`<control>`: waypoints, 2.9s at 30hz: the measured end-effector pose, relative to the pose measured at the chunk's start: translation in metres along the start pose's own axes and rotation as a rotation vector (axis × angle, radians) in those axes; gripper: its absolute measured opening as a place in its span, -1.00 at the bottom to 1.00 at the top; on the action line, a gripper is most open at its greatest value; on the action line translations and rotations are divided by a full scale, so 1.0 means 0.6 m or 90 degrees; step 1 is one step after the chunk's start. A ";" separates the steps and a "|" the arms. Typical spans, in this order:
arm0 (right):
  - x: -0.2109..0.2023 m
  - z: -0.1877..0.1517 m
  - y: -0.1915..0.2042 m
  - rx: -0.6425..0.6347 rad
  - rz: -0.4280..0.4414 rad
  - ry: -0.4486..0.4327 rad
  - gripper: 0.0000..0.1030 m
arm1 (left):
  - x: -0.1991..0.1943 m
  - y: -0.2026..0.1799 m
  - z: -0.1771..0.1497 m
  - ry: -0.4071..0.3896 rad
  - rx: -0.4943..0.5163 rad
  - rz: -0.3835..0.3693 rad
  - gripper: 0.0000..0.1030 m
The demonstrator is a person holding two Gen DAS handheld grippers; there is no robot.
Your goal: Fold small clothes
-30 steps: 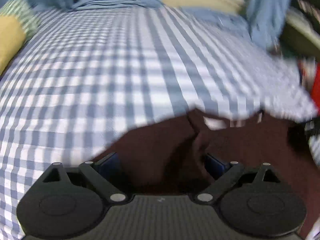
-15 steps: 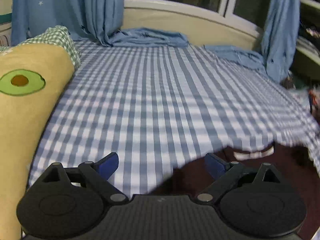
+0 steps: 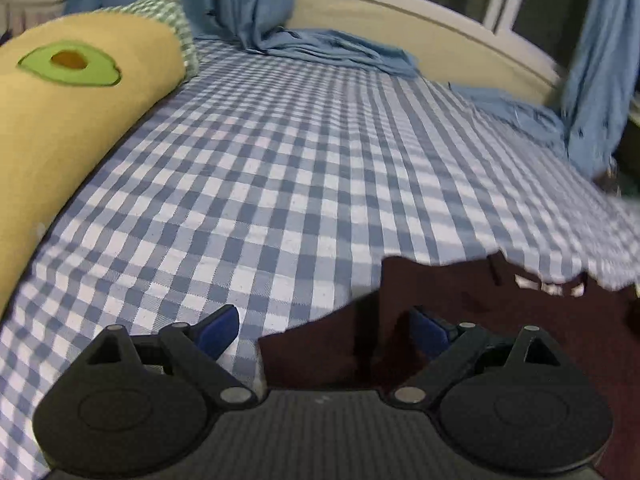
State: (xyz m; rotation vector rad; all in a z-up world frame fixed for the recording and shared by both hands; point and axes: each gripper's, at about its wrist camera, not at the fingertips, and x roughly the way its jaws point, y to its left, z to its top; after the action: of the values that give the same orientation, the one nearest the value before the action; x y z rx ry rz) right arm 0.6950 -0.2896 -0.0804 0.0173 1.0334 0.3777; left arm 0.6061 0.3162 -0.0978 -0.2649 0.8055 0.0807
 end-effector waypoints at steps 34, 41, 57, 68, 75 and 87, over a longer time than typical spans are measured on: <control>0.036 -0.026 -0.008 0.038 0.092 -0.066 -0.70 | 0.081 -0.065 0.012 0.014 0.060 -0.006 -0.64; 0.062 -0.048 -0.015 0.055 0.033 -0.079 -0.65 | 0.083 -0.061 -0.004 -0.002 0.072 0.051 -0.57; -0.265 -0.233 0.021 -0.024 0.112 -0.175 0.76 | -0.251 -0.119 -0.198 -0.081 0.220 -0.040 0.80; -0.259 -0.423 0.005 0.024 0.073 -0.170 0.59 | -0.300 0.001 -0.341 -0.086 0.092 -0.079 0.79; -0.203 -0.422 -0.040 0.208 0.174 -0.144 0.57 | -0.253 0.035 -0.326 -0.080 -0.015 -0.112 0.70; -0.204 -0.411 -0.020 0.145 0.086 -0.122 -0.40 | -0.212 -0.001 -0.315 -0.016 0.013 -0.110 -0.65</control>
State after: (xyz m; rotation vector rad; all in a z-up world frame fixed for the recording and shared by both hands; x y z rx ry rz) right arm 0.4359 -0.3793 -0.1082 0.3229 0.8830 0.3718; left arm 0.3853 0.2696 -0.1309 -0.3120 0.7556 -0.0859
